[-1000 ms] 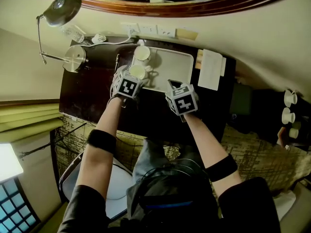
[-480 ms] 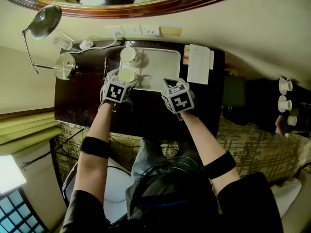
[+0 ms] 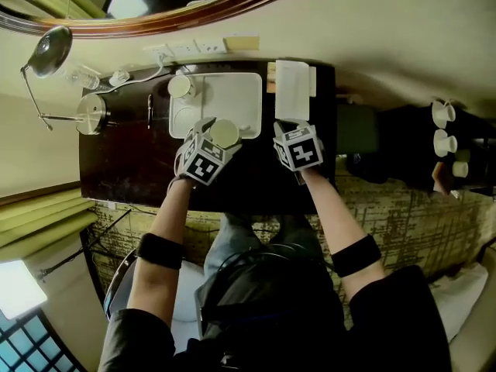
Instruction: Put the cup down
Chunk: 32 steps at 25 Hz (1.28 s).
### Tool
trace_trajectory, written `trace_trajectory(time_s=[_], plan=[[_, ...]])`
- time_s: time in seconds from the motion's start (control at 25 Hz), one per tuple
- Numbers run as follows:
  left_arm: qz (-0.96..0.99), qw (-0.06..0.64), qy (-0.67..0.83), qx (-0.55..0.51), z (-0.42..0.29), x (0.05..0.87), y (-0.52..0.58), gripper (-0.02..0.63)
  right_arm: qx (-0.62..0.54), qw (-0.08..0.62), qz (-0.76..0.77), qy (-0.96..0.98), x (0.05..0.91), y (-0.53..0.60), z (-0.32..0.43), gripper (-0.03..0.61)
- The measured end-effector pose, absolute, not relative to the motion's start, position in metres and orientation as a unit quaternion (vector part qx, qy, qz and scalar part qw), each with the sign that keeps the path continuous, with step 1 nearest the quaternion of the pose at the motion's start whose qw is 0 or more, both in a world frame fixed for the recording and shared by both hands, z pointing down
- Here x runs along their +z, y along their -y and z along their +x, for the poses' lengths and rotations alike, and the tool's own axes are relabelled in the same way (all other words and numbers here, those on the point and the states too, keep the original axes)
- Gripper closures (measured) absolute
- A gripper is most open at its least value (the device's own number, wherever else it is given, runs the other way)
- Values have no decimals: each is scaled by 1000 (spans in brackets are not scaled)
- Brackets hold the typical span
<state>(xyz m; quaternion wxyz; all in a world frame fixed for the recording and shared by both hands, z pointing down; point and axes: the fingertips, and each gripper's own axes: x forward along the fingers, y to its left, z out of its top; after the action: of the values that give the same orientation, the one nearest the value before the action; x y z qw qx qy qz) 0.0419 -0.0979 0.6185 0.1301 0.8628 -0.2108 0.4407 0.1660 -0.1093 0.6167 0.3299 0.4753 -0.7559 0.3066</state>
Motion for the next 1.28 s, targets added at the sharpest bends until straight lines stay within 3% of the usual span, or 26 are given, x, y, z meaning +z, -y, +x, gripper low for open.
trace_trajectory(time_s=[0.36,0.64,1.16,1.28], plan=[[872,101,131,461,102,647,30,201,324,332,487,740,628,89,213,563],[862,64,123,487,94,673,9,201,334,333,470,745,633,77,207,563],[870,79,138,468,81,690,5,198,338,339,472,741,635,65,206,563],[873,77,149,458,77,686,8,159,340,344,473,737,640,62,208,563]])
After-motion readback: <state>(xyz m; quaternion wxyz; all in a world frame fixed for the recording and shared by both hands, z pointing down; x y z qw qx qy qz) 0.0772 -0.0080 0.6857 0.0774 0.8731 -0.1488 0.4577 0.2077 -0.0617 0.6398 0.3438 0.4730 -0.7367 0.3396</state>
